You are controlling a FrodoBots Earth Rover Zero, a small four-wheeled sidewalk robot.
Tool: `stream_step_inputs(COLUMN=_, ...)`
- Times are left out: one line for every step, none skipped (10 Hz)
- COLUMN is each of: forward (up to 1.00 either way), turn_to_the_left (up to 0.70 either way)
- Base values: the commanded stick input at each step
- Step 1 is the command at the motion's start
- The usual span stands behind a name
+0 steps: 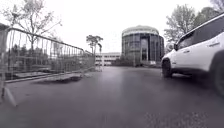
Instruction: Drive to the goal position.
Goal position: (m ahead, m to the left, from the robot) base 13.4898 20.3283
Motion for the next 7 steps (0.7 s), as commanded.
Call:
stream_step_inputs(forward=1.00, turn_to_the_left=0.00)
stream_step_inputs(forward=1.00, turn_to_the_left=0.00)
stream_step_inputs(forward=1.00, turn_to_the_left=0.00)
stream_step_inputs(forward=1.00, turn_to_the_left=0.00)
stream_step_inputs(forward=1.00, turn_to_the_left=0.00)
stream_step_inputs(forward=1.00, turn_to_the_left=0.00)
stream_step_inputs(forward=1.00, turn_to_the_left=0.00)
